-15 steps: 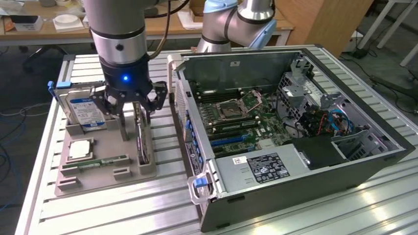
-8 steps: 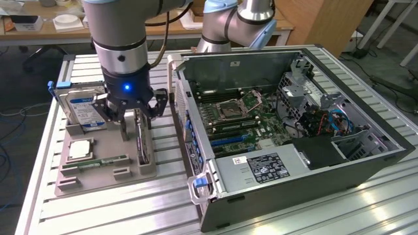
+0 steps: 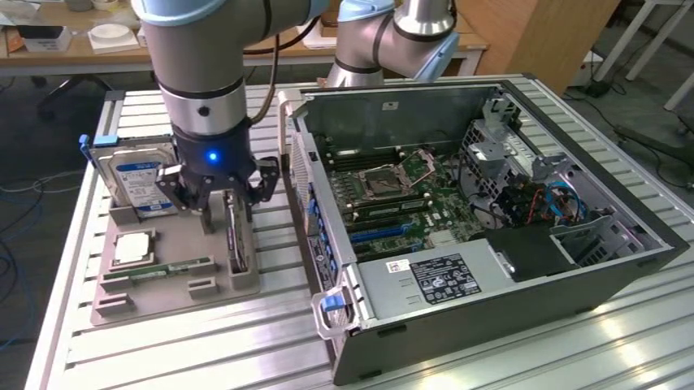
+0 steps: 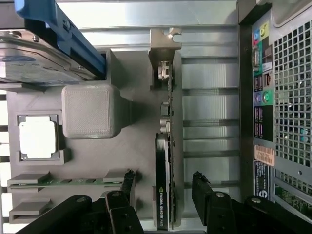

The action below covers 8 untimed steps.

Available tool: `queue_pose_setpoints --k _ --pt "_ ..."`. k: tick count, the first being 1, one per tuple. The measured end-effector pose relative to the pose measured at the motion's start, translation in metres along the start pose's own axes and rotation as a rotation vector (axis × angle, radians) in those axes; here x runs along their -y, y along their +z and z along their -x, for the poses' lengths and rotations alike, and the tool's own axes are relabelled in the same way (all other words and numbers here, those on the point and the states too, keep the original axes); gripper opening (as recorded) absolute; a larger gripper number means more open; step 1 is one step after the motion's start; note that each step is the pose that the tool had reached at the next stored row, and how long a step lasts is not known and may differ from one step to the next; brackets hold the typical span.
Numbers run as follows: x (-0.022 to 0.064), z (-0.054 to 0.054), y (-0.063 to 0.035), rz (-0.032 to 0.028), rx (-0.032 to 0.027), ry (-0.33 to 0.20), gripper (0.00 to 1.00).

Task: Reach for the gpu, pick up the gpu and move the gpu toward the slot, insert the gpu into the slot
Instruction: 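Pick up the gpu and move the gpu toward the slot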

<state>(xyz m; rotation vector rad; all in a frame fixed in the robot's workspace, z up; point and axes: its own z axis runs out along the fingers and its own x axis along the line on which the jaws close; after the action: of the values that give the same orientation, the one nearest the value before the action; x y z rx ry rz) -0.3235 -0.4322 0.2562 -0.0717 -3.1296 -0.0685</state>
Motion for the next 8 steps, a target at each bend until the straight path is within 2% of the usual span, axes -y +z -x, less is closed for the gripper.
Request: queue_pose_setpoints --k 8 --pt "0.0006 0.001 0.0147 0.0001 0.0002 0.004 0.59"
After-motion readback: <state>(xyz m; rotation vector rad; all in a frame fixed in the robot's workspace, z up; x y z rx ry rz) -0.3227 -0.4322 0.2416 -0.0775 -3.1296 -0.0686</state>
